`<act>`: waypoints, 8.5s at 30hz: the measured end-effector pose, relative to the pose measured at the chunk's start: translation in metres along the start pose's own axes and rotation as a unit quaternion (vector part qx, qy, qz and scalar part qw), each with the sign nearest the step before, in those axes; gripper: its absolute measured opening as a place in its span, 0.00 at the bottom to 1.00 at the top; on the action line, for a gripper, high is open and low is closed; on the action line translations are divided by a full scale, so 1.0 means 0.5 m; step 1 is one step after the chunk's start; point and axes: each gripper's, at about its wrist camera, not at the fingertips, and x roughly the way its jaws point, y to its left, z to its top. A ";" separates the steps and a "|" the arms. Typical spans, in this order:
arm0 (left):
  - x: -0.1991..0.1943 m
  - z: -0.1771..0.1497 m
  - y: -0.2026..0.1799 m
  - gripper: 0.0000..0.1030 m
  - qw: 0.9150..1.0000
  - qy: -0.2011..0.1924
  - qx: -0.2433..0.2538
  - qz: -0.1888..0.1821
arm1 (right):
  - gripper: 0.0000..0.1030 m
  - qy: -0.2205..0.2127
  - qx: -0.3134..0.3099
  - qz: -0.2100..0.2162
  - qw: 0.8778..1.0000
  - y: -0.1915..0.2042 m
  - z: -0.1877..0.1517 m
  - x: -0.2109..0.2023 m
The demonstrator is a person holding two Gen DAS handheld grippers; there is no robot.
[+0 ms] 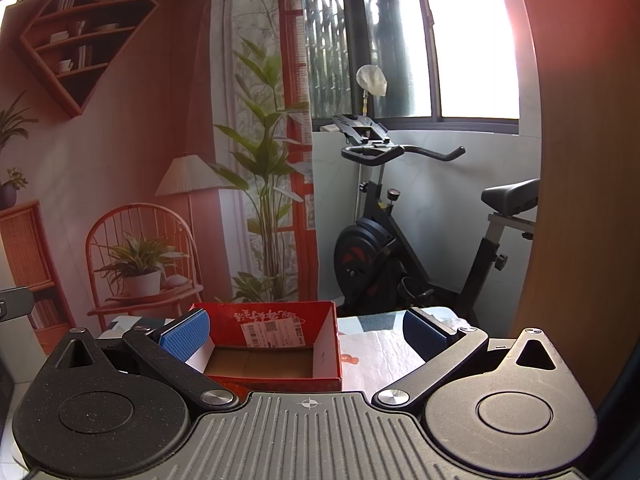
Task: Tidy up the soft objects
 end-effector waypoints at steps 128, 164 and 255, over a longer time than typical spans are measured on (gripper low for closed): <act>0.248 -0.292 0.008 0.64 0.954 0.259 -0.030 -0.145 | 0.74 0.238 -0.023 0.121 0.963 0.003 -0.312 0.209; 0.336 -0.318 -0.046 0.32 0.894 0.304 -0.104 -0.313 | 0.45 0.254 -0.084 0.217 0.939 0.059 -0.328 0.242; 0.572 -0.240 0.076 0.42 0.921 0.331 -0.125 -0.161 | 0.55 0.208 -0.022 0.144 0.967 0.003 -0.379 0.433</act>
